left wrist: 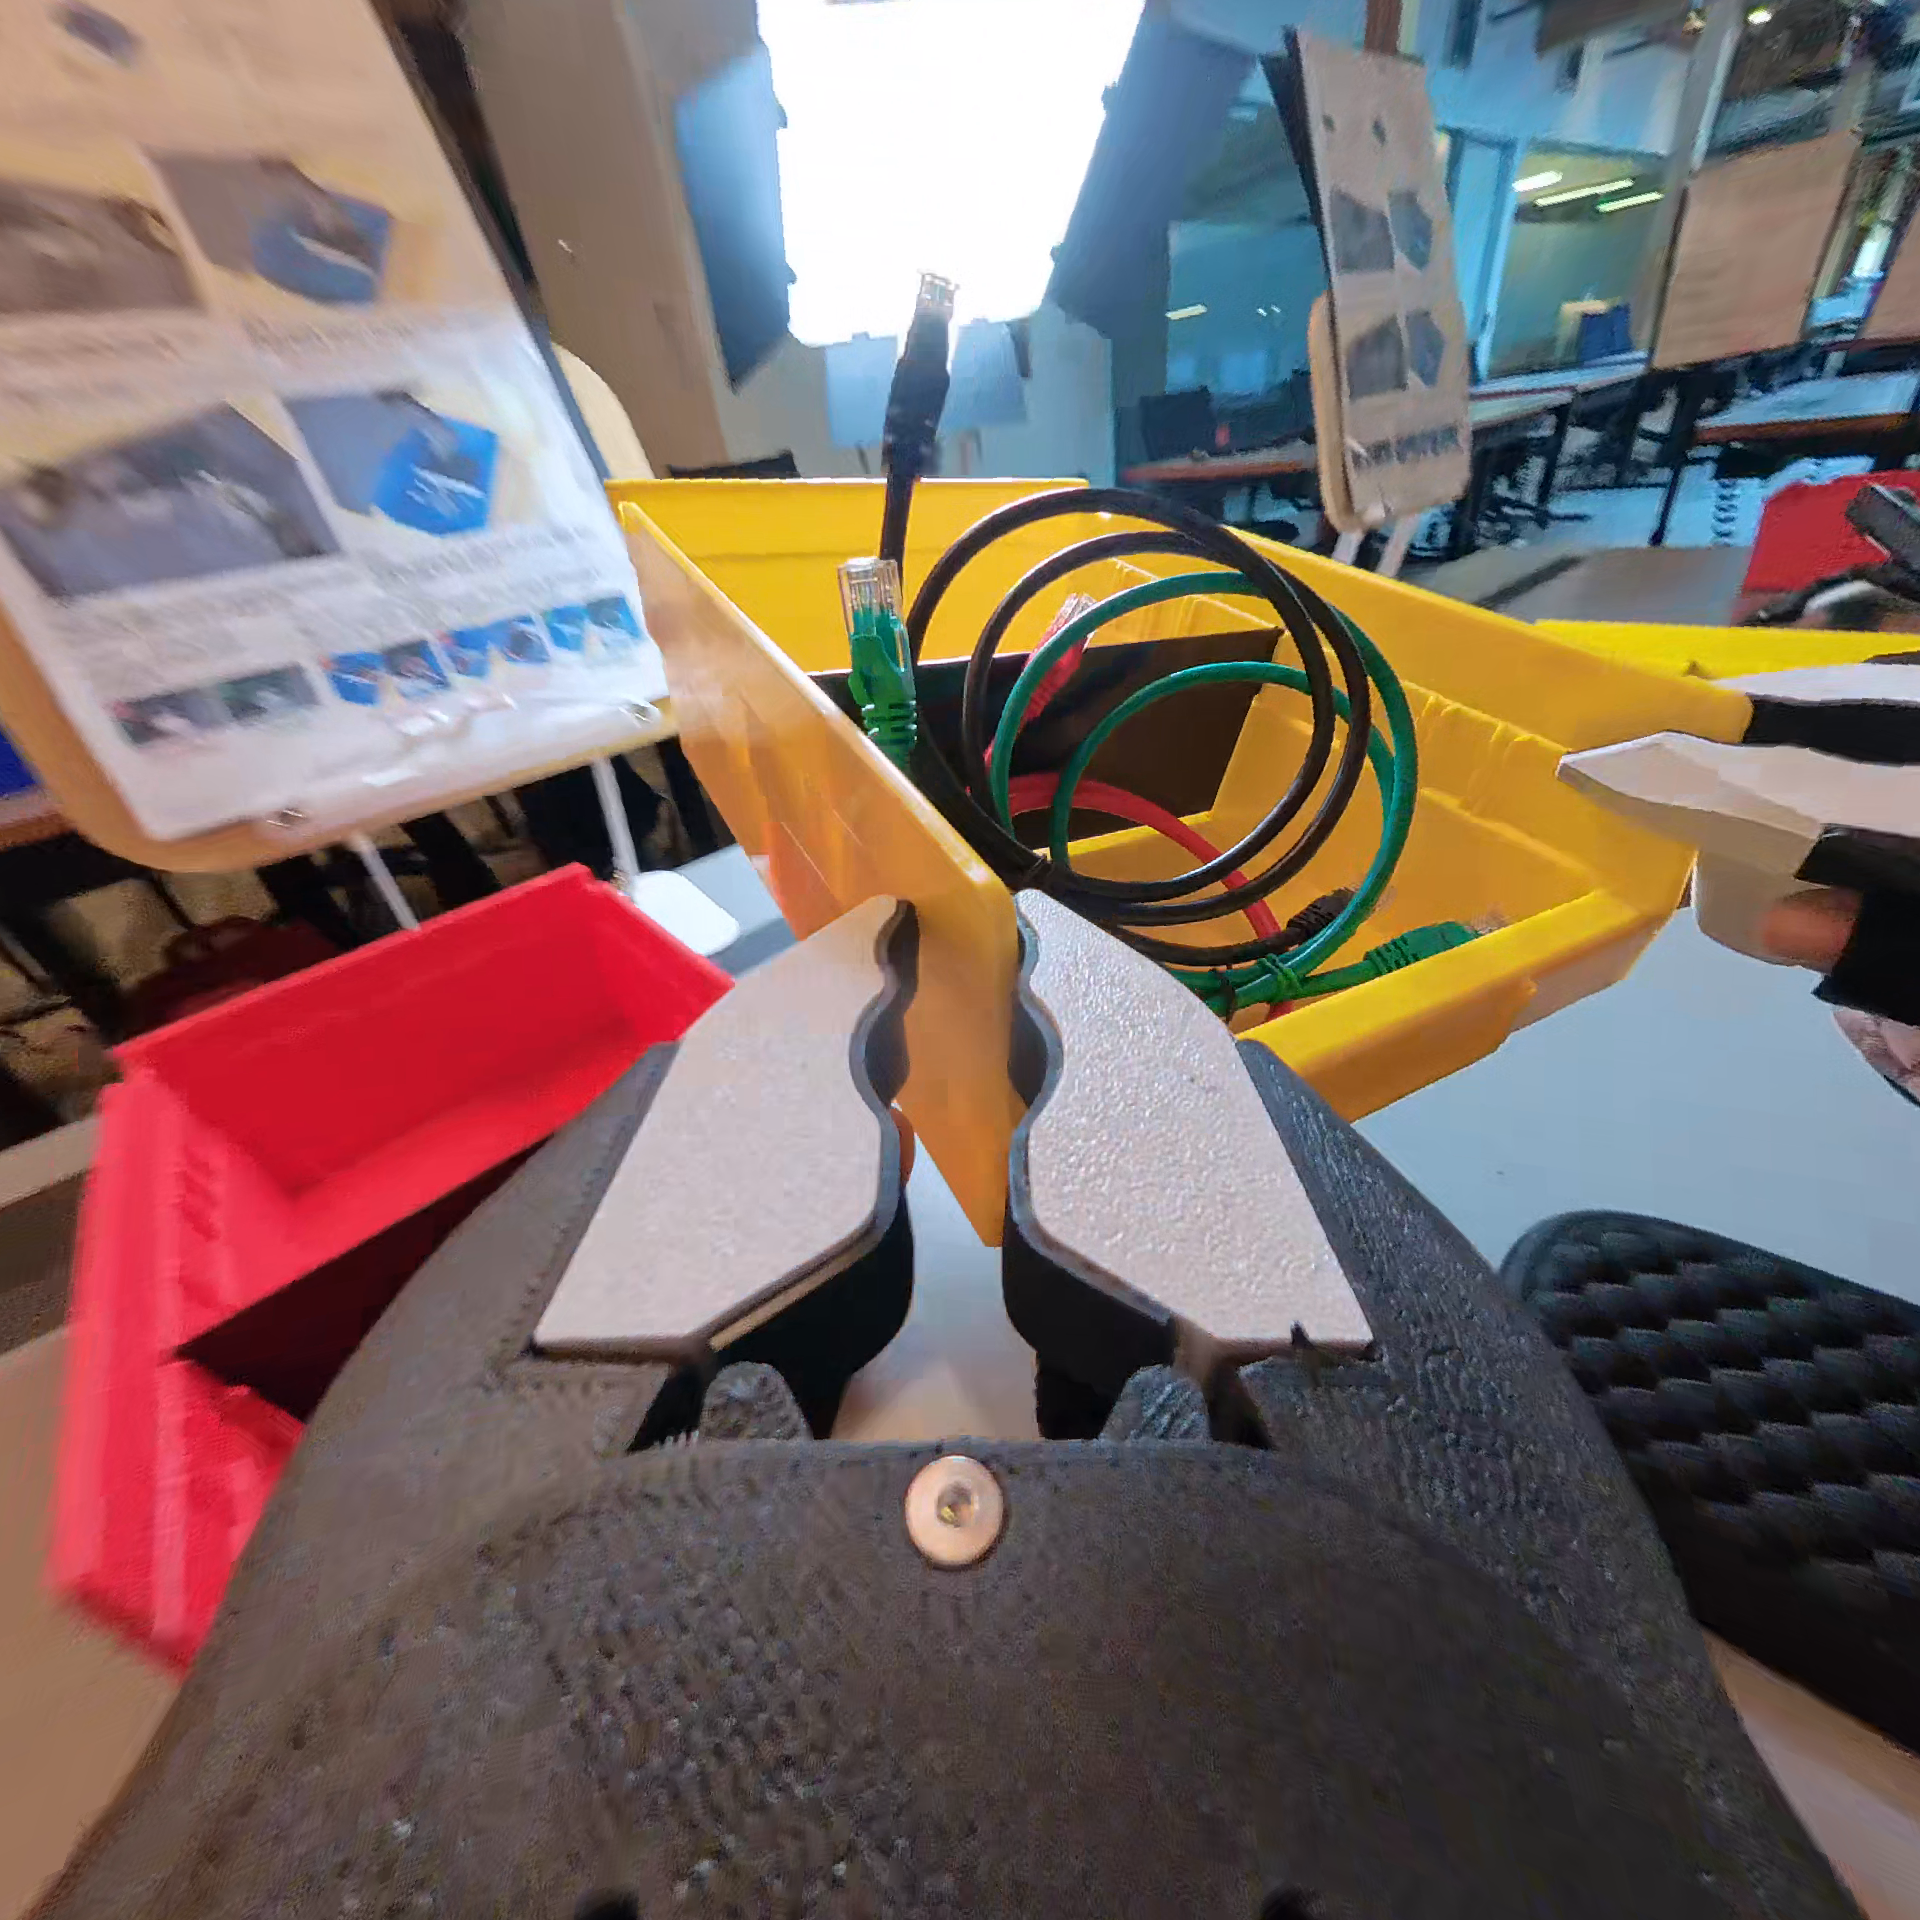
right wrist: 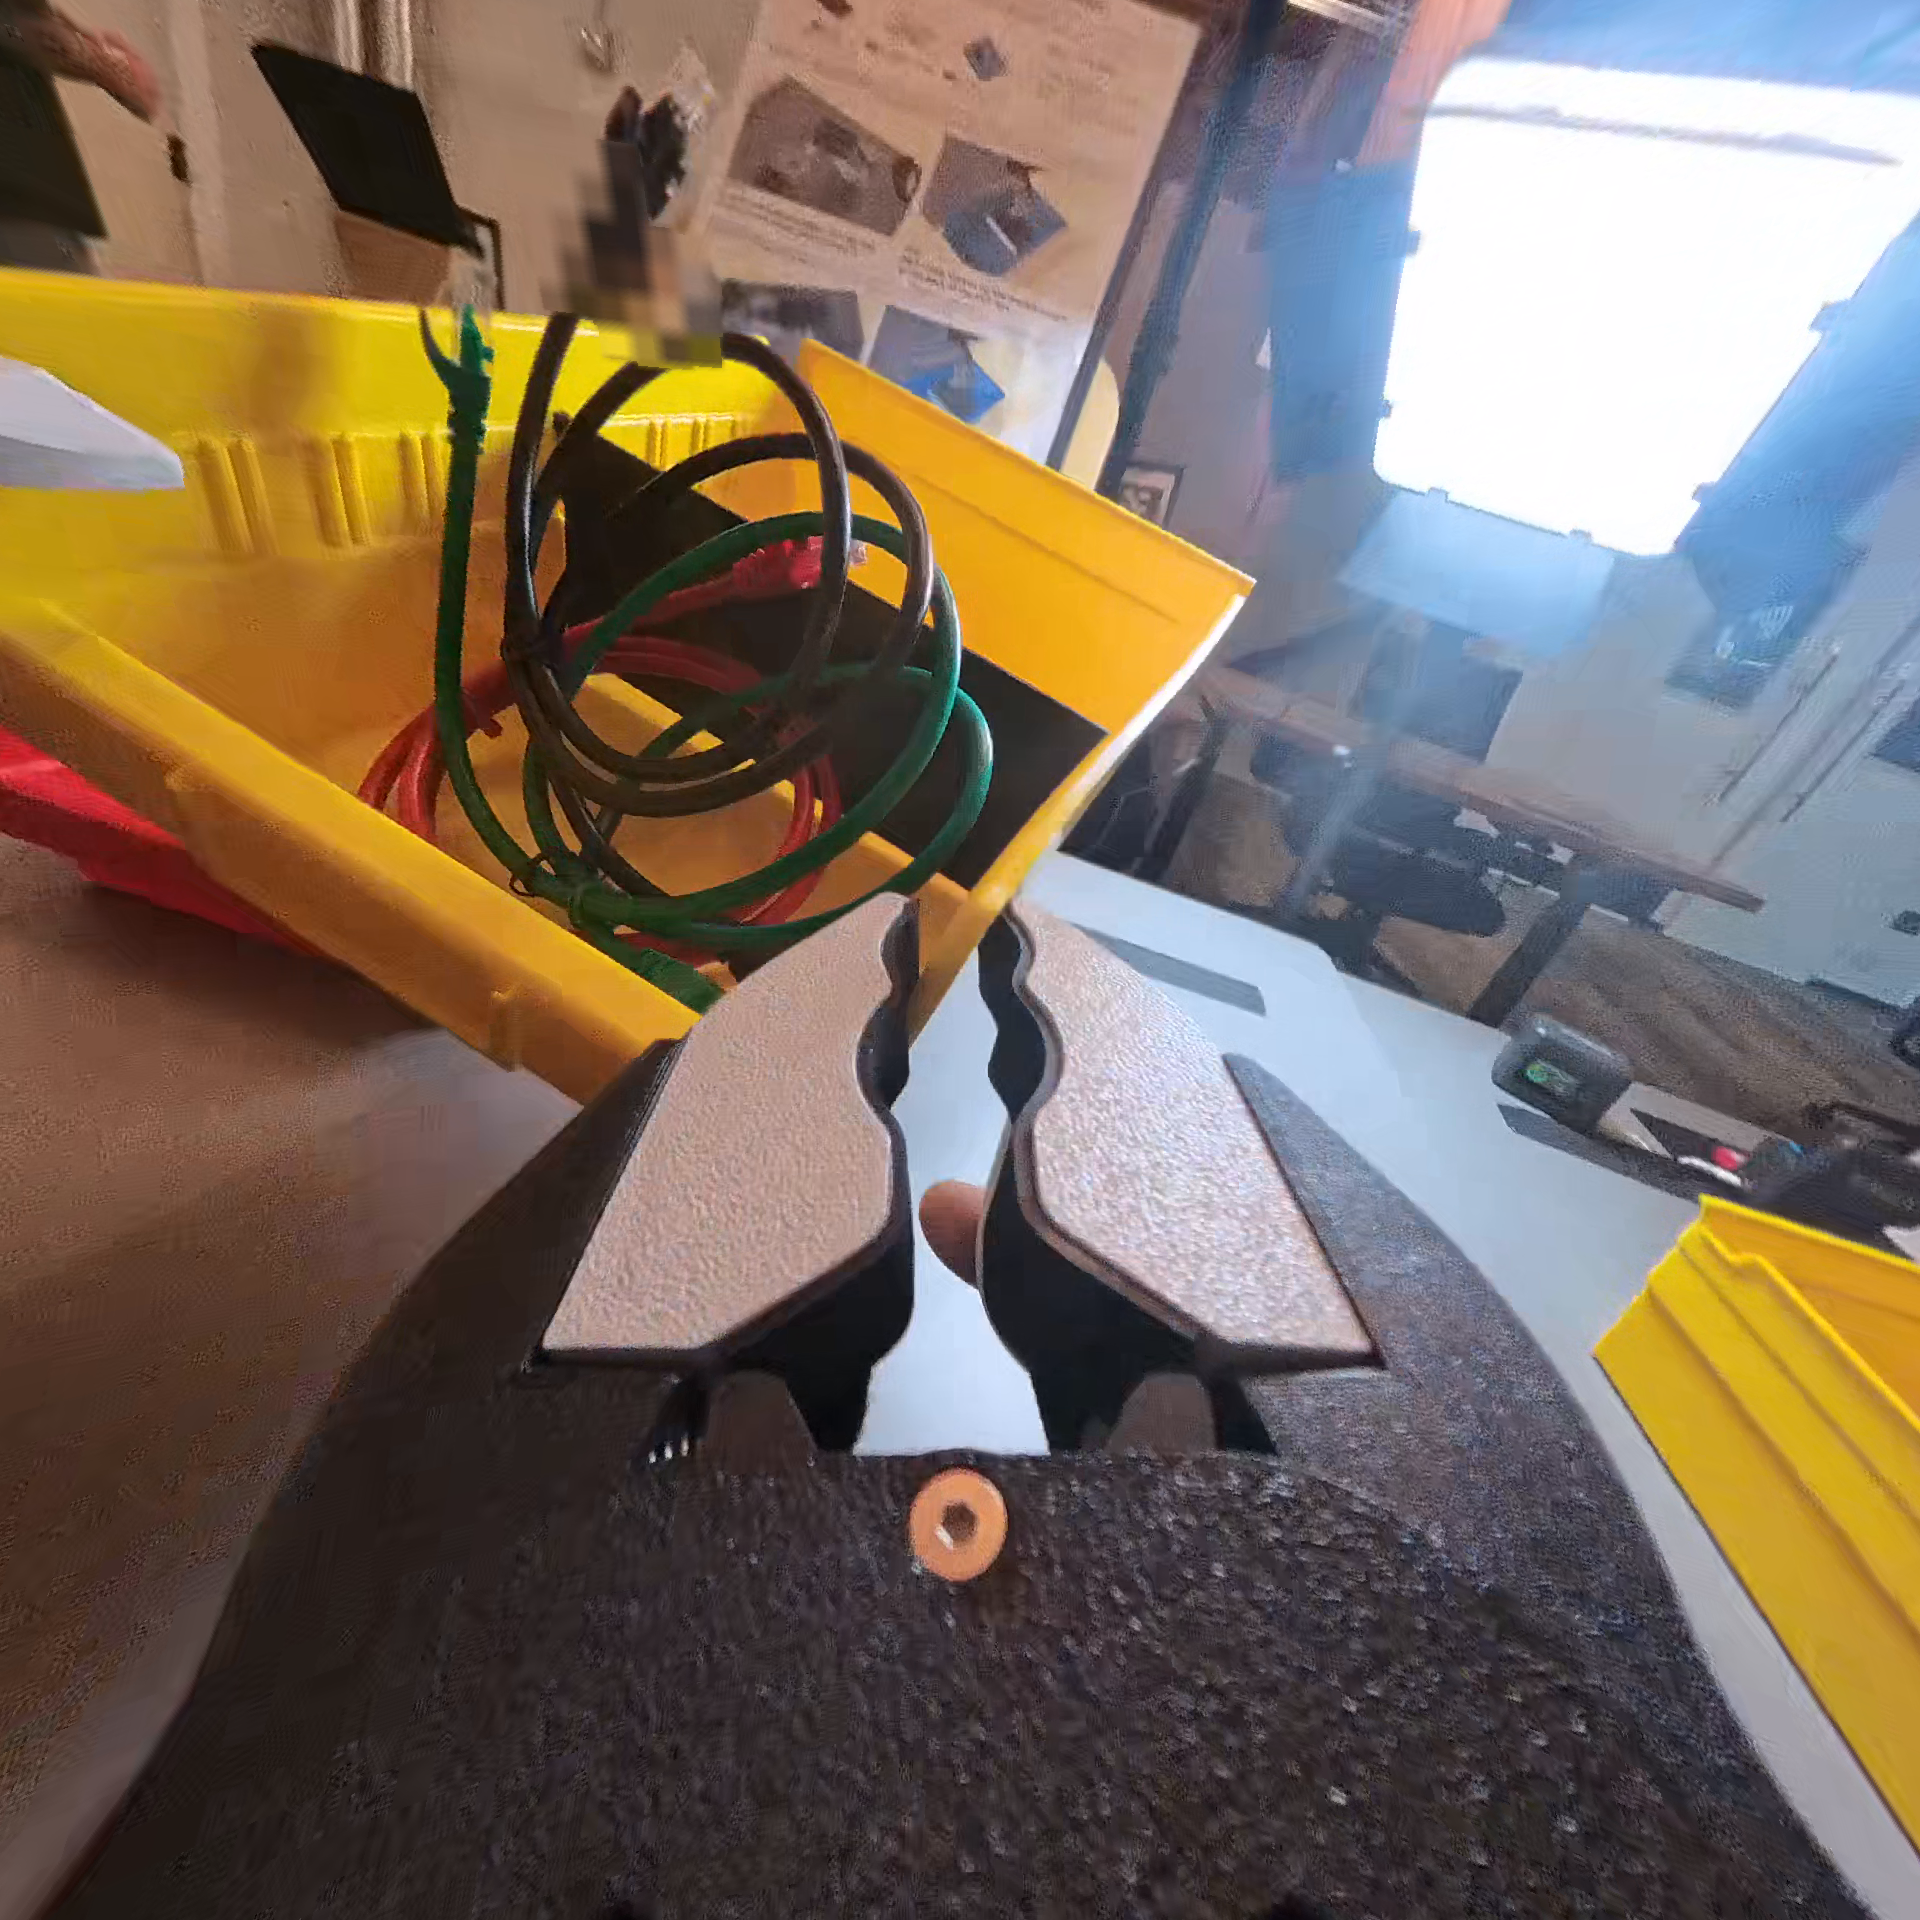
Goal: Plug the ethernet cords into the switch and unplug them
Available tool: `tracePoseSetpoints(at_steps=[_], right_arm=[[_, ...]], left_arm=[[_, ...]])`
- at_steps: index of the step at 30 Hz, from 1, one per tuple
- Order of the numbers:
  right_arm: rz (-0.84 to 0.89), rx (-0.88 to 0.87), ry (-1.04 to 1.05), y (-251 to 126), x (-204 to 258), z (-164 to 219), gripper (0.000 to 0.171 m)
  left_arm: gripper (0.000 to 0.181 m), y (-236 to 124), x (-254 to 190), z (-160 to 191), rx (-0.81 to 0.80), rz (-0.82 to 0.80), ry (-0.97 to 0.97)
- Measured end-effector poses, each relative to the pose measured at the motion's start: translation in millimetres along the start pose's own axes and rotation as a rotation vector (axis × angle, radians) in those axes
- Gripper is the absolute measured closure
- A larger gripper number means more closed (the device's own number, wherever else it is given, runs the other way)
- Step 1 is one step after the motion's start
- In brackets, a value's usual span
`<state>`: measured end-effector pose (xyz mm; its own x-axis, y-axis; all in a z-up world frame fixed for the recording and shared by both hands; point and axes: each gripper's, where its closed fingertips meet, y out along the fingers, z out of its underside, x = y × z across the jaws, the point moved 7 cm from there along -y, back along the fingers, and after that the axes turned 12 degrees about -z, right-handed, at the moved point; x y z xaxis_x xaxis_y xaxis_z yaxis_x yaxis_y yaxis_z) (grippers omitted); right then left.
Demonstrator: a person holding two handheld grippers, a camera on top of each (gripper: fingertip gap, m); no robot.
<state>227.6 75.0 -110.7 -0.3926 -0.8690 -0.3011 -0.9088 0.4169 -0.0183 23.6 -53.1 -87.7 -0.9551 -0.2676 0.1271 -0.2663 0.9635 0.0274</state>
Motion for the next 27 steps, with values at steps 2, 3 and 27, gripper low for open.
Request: tracePoseSetpoints(at_steps=[2,3,27], right_arm=[[-0.046,-0.058,-0.002,9,14,-25,0.16],[-0.074,-0.08,-0.002,17,22,-36,0.16],[-0.663,0.07,0.138,221,293,-20,0.155]], left_arm=[[0.166,-20,19,-15,-0.033,-0.059,0.006],[0.167,-31,31,-21,-0.046,-0.093,0.012],[0.173,-172,285,109,0.261,-0.6,-0.1]])
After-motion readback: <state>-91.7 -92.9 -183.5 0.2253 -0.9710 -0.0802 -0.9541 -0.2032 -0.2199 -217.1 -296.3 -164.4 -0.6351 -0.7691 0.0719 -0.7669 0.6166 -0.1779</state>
